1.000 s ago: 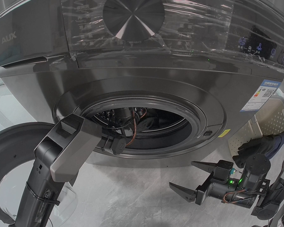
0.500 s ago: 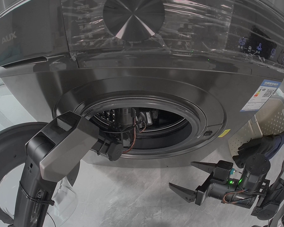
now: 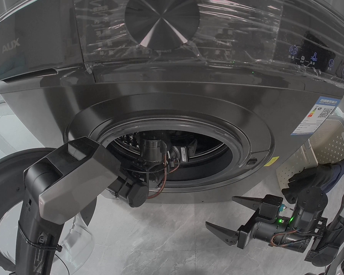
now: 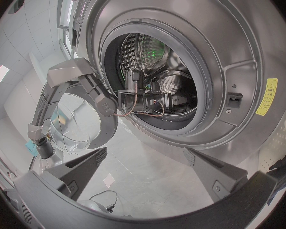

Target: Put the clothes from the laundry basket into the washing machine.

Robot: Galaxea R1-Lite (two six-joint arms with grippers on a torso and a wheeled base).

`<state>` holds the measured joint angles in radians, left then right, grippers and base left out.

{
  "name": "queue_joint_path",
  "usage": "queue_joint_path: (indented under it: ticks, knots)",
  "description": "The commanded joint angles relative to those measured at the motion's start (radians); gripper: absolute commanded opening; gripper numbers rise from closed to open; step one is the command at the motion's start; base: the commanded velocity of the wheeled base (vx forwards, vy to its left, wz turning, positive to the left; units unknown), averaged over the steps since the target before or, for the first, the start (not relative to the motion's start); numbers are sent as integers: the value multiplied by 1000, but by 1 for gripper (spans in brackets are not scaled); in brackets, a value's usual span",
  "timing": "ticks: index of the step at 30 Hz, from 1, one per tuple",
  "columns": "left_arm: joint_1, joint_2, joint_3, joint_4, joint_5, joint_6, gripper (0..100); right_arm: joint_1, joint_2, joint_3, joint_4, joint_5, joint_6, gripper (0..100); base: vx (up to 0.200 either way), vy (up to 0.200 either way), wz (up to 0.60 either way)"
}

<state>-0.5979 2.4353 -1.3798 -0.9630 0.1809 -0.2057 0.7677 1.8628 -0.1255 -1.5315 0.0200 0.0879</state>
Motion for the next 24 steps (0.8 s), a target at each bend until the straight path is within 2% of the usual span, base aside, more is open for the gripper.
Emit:
queue_joint_path:
  ticks: [1, 3, 6, 8, 9, 11, 14, 22, 24]
  knots:
    - [-80, -168, 249, -118, -17, 88, 100, 1, -10, 18, 1, 0, 1, 100, 0, 0, 0]
    - [-103, -216, 349, -168, -18, 109, 100, -4, -24, 27, 1, 0, 0, 100, 0, 0, 0]
    - [-134, -271, 455, -230, -18, 106, 100, -8, -43, 44, 1, 0, 0, 100, 0, 0, 0]
    - [-171, -335, 593, -315, -27, 106, 100, -25, -77, 69, 1, 1, 0, 100, 0, 0, 0]
    - [-175, -345, 613, -324, -31, 106, 100, -28, -82, 70, 1, 1, -2, 100, 0, 0, 0]
    - [-221, -437, 766, -393, -40, 105, 100, -53, -137, 95, 1, 0, -5, 100, 0, 0, 0]
    - [-247, -526, 887, -428, -40, 105, 100, -87, -201, 126, 7, -2, -7, 100, 0, 0, 0]
    - [-246, -723, 1108, -468, -40, 103, 100, -251, -369, 126, 54, -22, -19, 100, 0, 0, 0]
    - [-247, -776, 1163, -497, -32, 105, 100, -298, -436, 126, 137, -22, -19, 100, -100, 0, 0]
